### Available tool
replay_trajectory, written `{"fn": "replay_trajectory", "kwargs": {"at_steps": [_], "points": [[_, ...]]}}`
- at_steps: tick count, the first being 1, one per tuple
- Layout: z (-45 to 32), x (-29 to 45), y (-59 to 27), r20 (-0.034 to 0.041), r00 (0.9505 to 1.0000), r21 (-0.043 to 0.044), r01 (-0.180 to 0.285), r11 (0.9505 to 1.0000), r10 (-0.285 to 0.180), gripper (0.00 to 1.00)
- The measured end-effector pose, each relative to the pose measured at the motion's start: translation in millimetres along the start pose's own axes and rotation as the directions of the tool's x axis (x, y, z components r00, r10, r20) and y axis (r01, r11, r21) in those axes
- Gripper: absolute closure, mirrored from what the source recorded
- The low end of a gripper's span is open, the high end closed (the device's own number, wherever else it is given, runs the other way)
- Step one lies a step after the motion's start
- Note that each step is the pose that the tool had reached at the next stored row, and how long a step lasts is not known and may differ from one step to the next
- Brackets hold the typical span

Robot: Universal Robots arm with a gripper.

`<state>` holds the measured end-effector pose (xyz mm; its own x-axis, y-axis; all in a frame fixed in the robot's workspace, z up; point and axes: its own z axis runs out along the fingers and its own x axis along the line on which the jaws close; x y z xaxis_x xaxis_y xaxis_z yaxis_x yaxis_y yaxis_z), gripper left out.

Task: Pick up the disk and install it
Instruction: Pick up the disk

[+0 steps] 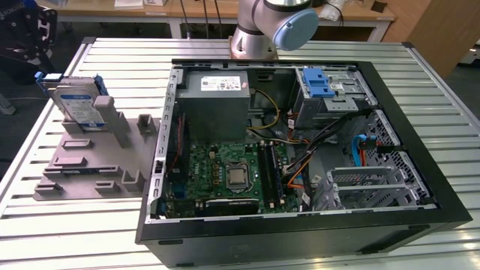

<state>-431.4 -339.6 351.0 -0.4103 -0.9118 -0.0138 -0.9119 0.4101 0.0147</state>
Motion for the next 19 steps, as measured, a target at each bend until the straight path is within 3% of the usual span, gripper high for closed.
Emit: {"fn": "replay_trajectory", "kwargs": {"at_steps": [7,19], "points": [[0.0,0.0,0.0,-0.0008,0.9982,-0.0009,0.060,0.9982,-0.060,0.89],[0.0,0.0,0.0,-0.0009,0.9981,-0.0009,0.061,0.9981,-0.061,0.89]]}}
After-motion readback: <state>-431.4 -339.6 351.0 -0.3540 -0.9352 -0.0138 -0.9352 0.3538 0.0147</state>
